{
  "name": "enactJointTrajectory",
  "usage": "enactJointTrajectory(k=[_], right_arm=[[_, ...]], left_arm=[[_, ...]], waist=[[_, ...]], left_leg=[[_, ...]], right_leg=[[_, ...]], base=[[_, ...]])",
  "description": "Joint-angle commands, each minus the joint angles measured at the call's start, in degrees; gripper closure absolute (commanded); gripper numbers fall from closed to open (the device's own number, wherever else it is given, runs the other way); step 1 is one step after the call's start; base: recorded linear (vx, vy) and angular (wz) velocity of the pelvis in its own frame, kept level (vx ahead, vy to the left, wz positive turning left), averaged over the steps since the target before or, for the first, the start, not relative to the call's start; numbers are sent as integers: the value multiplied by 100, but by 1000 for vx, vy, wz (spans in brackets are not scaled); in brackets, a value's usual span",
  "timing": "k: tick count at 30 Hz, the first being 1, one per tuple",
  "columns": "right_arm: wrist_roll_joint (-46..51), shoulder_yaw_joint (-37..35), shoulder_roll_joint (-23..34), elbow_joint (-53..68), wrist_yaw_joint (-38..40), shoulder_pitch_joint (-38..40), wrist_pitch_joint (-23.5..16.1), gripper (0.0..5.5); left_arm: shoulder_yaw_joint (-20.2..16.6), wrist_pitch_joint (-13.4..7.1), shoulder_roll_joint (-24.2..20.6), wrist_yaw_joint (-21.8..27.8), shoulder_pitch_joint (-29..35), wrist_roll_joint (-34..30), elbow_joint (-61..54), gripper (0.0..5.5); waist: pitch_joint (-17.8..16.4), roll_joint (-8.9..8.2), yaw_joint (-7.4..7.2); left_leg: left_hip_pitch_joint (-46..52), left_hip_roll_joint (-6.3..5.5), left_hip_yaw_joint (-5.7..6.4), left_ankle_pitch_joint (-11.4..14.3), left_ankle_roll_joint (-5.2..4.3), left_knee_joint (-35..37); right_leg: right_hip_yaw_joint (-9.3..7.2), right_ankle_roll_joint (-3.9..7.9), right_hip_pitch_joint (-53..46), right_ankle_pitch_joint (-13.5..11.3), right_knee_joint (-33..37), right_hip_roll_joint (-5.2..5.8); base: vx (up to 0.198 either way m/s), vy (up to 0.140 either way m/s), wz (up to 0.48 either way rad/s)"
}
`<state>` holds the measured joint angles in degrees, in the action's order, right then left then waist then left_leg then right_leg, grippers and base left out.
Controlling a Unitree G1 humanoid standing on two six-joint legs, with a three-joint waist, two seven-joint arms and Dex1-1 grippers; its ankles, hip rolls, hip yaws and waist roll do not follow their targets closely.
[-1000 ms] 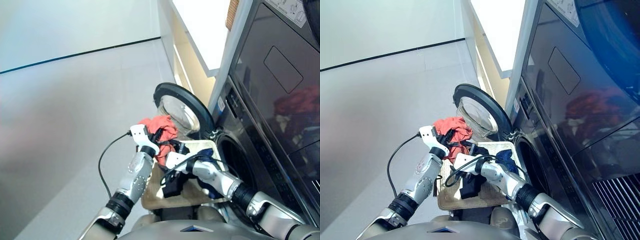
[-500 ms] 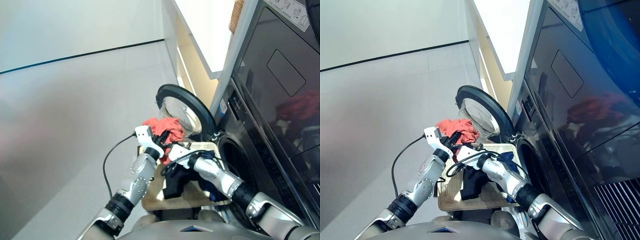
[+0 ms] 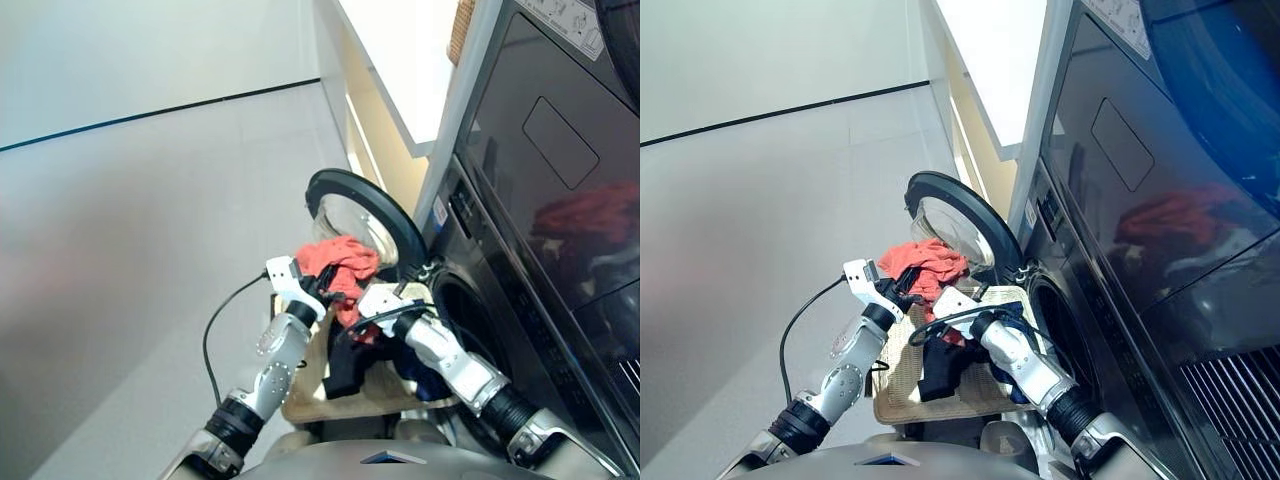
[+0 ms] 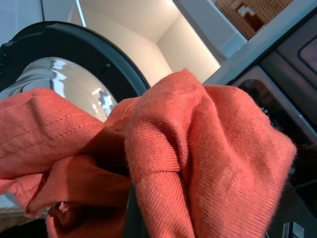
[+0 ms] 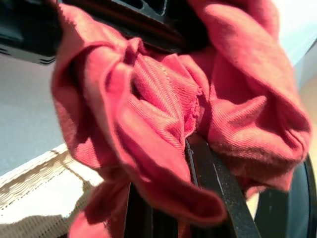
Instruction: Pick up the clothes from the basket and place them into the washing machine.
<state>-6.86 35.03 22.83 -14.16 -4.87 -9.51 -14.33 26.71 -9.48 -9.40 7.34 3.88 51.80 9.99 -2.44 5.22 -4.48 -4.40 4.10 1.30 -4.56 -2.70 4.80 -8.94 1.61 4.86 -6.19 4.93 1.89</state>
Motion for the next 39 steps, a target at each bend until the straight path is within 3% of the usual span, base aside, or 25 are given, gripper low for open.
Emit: enactJointTrajectory(k=[1, 2, 3, 9, 10, 11, 15, 19, 24, 29, 34, 36, 39], right_arm=[[-72, -981, -113, 56, 599, -42, -128, 550], [-194, -958, -186, -115, 658, -70, -98, 550], [-303, -946, -245, -275, 728, -109, -77, 550], [-600, -908, -437, -701, 891, -186, -33, 550], [-629, -902, -456, -757, 916, -189, -27, 550], [-680, -910, -491, -866, 982, -179, -19, 550], [-784, -956, -596, -1203, 1209, -210, 12, 550], [-755, -1062, -658, -1443, 1407, -113, 21, 550], [-565, -1298, -635, -1626, 1637, 18, 22, 550], [-441, -1480, -601, -1794, 1837, -1, 71, 550], [-297, -1720, -653, -2104, 2321, -239, 173, 550], [97, -1899, -766, -2325, 2696, -475, 139, 550], [474, -2105, -852, -2729, 3078, -759, 40, 550]], left_arm=[[-602, -270, -334, 194, -105, 162, -554, 304], [-603, -248, -334, 237, -123, 207, -584, 304], [-617, -245, -349, 255, -143, 226, -621, 550], [-689, -263, -367, 314, -204, 266, -811, 550], [-703, -269, -363, 321, -213, 280, -841, 222], [-735, -282, -360, 314, -219, 289, -864, 0], [-926, -371, -277, 264, -302, 396, -759, 0], [-1358, -641, -145, -48, -497, 280, -564, 0], [-1926, -981, -78, -616, -633, -449, 119, 0], [-2104, -1048, -33, -892, -605, -822, 738, 0], [-2018, -1094, 30, -1184, -270, -1150, 1687, 0], [-1791, -1134, 39, -1304, 8, -1238, 1987, 0], [-1599, -1180, 81, -1435, 201, -1303, 2218, 0]], waist=[[92, -439, 65], [101, -433, 72], [107, -427, 81], [117, -400, 110], [115, -399, 114], [110, -394, 118], [96, -389, 143], [67, -383, 162], [-19, -373, 172], [-168, -323, 170], [-526, -253, 133], [-819, -288, 84], [-942, -311, 79]], left_leg=[[464, -305, -220, 458, 53, 20], [471, -312, -219, 465, 57, 20], [472, -314, -216, 468, 60, 20], [482, -323, -223, 470, 63, 20], [475, -324, -222, 467, 65, 20], [467, -324, -224, 466, 63, 20], [436, -329, -215, 457, 66, 20], [416, -332, -197, 451, 60, 20], [363, -355, -162, 434, 57, 20], [265, -388, -141, 398, 66, 20], [-124, -433, -169, 336, 90, -115], [-687, -455, -226, 467, 111, -719], [-1205, -478, -256, 600, 130, -1153]], right_leg=[[179, 597, -337, 623, 7, 163], [183, 595, -340, 622, 7, 163], [185, 595, -344, 626, 7, 163], [179, 601, -351, 624, 7, 169], [181, 603, -346, 619, 7, 171], [181, 607, -340, 617, 7, 175], [192, 608, -310, 595, 7, 184], [173, 599, -293, 586, 7, 200], [128, 593, -253, 562, 7, 222], [99, 593, -145, 505, 7, 241], [130, 588, 227, 326, 7, 291], [195, 559, 620, 261, -209, 374], [284, 527, 1048, 253, -462, 410]], base=[[0, 0, 0], [0, 0, 0], [0, 0, 0], [0, 0, 0], [0, 0, 0], [0, 0, 0], [0, 0, 0], [0, 0, 0], [0, 0, 0], [-35, 12, 7], [-119, 29, 1], [-208, 24, 12], [-128, 12, -30]])
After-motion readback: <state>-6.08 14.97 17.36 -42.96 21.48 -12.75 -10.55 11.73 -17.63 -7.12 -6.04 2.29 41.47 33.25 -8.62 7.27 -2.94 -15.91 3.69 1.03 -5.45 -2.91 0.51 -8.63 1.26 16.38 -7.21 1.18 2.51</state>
